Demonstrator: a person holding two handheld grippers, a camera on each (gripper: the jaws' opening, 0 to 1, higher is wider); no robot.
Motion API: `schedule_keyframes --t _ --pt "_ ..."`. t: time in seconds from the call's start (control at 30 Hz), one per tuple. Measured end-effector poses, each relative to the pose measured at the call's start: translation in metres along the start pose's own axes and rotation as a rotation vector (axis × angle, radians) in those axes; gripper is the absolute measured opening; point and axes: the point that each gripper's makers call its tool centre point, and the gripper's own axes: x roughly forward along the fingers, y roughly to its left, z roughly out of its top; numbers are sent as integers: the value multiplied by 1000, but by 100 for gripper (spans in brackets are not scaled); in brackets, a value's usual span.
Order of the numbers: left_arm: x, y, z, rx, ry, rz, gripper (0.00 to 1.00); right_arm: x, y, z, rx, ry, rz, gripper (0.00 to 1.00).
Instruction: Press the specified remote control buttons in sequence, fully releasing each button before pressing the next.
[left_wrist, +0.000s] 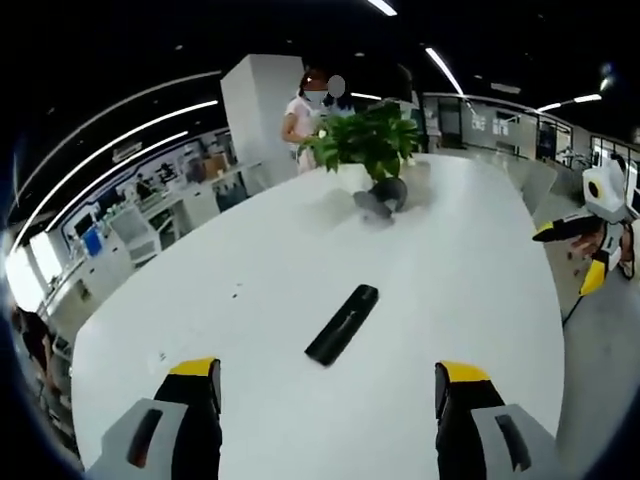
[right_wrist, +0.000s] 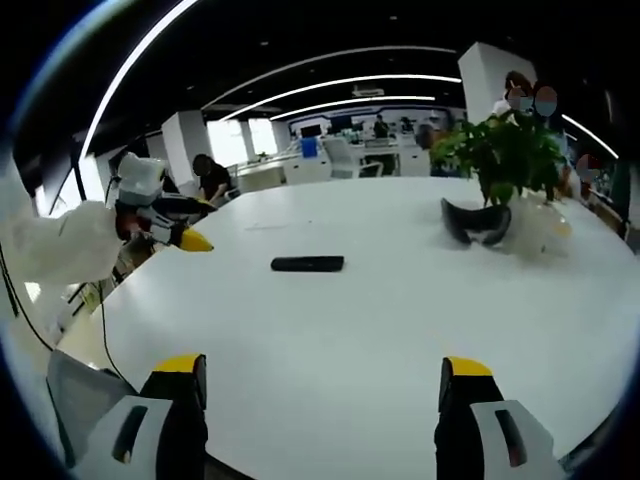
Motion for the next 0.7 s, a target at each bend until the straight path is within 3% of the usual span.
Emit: schedule_keyframes --t 0.7 --pt "54 5 -3 50 75 -79 84 7 3 2 34 8 17 93"
